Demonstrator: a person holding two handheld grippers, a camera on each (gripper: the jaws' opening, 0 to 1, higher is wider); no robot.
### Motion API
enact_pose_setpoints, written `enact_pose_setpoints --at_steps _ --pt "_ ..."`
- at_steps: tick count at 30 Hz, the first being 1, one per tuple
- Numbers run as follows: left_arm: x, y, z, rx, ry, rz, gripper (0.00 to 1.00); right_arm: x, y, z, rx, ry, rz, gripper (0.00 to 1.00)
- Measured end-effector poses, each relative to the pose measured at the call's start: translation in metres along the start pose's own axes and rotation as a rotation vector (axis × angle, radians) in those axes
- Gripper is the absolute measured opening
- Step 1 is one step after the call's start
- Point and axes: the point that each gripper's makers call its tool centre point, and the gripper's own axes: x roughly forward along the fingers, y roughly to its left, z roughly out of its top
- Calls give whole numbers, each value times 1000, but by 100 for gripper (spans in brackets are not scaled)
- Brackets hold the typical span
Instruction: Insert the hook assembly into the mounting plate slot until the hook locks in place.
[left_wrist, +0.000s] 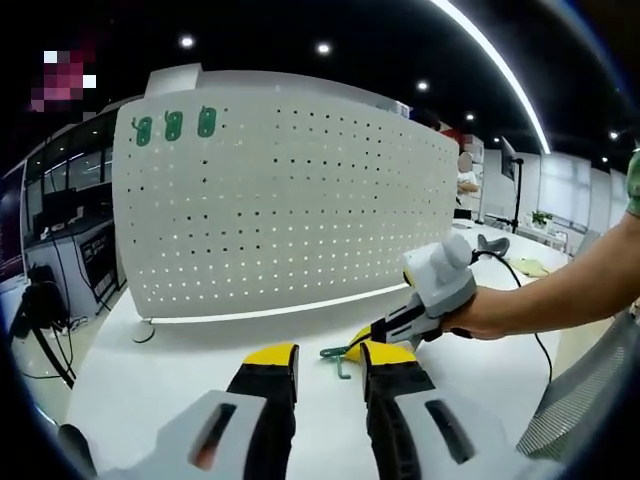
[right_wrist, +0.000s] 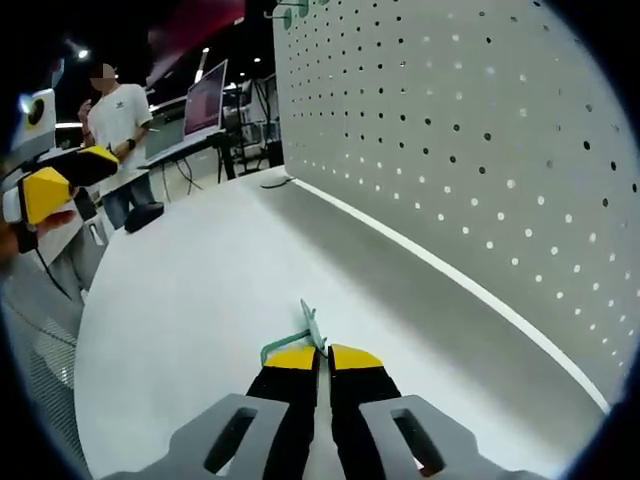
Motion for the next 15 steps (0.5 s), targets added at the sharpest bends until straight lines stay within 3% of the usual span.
enact_pose_setpoints --at_steps 15 --pt "1 -4 2 3 -3 -14 25 -12 -5 9 7 -3 -12 2"
